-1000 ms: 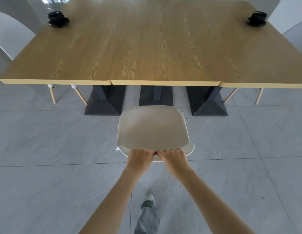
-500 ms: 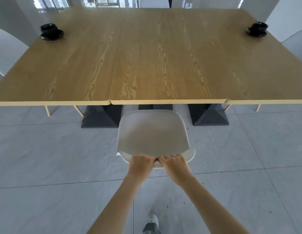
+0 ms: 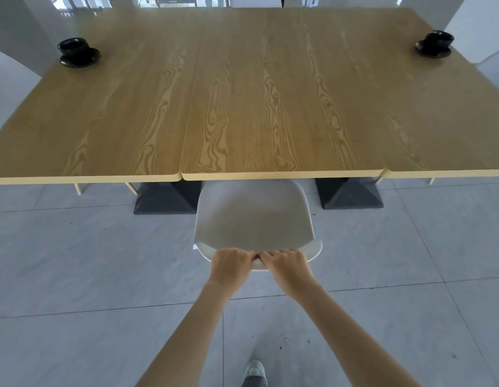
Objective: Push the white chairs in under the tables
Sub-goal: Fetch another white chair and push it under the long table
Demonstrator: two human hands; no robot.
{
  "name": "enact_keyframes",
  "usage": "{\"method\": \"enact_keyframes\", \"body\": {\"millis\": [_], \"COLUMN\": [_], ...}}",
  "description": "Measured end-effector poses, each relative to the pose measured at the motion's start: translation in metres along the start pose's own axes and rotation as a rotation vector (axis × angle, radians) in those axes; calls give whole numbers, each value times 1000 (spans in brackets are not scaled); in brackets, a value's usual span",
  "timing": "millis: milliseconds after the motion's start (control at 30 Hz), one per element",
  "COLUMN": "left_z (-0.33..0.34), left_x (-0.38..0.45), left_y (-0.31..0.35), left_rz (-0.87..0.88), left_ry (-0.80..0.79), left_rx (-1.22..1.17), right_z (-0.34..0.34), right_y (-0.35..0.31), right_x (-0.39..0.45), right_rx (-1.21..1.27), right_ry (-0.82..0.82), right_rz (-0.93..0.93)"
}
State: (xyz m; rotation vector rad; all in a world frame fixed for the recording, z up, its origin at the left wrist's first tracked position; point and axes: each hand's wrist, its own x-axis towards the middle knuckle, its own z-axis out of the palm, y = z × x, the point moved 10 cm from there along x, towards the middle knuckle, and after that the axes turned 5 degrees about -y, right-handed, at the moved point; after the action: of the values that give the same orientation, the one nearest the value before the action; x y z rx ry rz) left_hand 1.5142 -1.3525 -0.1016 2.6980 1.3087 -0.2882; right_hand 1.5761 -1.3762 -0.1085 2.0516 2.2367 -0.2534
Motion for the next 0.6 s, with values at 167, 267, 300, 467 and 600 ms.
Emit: {"method": "enact_keyframes", "body": {"millis": [167, 267, 300, 467, 600], "left_z": [5, 3, 3, -1, -7], "left_x": [15, 21, 22, 34, 40], "left_y": [-3, -6, -6, -10, -19], "left_rz": [-4, -9, -9, -17, -7], "left_ry": [-78, -93, -105, -83, -81], "left_rx": [22, 32, 30, 14, -35], "right_z": [-5, -9, -10, -11, -16], "right_y": [4, 6, 7, 13, 10], "right_x": [12, 17, 19, 30, 38], "right_rx": [6, 6, 7, 7, -5], "right_ry": [9, 18, 17, 6, 9], "right_rz": [-9, -10, -12, -5, -14]}}
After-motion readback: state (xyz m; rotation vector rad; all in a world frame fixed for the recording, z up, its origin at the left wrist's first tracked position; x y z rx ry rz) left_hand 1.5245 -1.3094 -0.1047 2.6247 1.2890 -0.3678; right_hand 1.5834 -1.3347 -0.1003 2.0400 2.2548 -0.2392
